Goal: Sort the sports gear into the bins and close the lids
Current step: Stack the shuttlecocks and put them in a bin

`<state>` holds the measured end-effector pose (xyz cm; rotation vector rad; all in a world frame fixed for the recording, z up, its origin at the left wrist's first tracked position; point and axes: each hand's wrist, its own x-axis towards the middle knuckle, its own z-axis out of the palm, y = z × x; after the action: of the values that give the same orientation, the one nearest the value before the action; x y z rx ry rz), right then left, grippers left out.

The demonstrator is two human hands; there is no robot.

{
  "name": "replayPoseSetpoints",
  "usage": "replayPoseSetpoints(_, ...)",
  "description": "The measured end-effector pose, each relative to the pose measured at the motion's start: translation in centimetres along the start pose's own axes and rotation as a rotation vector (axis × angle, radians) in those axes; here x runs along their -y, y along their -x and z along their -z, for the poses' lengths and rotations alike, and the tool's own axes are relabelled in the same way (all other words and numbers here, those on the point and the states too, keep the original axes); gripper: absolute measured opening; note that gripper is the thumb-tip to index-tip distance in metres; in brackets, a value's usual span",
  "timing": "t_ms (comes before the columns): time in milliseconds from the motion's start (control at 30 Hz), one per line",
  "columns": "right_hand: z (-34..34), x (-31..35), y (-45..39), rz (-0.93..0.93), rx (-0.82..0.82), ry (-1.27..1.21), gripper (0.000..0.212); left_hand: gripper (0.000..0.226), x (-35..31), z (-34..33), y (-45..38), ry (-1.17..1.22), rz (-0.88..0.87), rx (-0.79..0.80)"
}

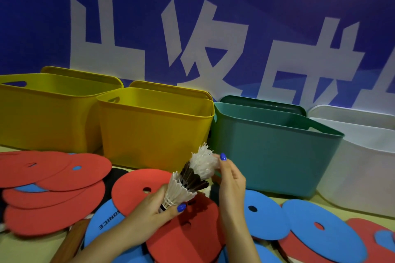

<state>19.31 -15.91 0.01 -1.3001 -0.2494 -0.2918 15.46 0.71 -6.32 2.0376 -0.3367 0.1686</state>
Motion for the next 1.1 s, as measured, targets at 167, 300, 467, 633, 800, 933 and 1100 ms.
replayPoseSetpoints(167, 0.2, 0.5, -0.2, -0.033, -0.035, -0.069, 0.027, 0.071, 0.0, 0.0, -0.1, 0.035, -0.003, -0.041)
replayPoseSetpoints(300, 0.5, 0.2, -0.4, -0.068, -0.063, -0.130, 0.032, 0.070, -0.4, 0.1, 0.0, 0.063, 0.015, -0.109)
replayPoseSetpoints(467, 0.8, -0.8, -0.7, -0.109, -0.064, -0.065, 0.031, 0.059, -1.3, -0.1, 0.5, 0.097, 0.027, -0.179)
replayPoseSetpoints(633, 1.3, -1.6, -1.1, -0.131, -0.022, -0.013, 0.032, 0.042, -3.3, -0.2, -0.1, 0.181, 0.014, -0.248)
replayPoseSetpoints(800, 0.9, -2.3, -0.9, -0.155, -0.021, 0.061, 0.020, 0.054, -4.5, 2.1, -1.2, 0.211, 0.013, -0.266)
replayPoseSetpoints(933, 0.4, -3.0, -0.6, -0.163, 0.036, 0.130, 0.018, 0.067, -5.3, 5.6, -2.3, 0.074, -0.004, -0.308)
replayPoseSetpoints(1100, 0.2, -2.7, -0.6, -0.128, 0.121, 0.229, 0.024, 0.050, -6.3, 11.7, -5.4, -0.146, -0.021, -0.404)
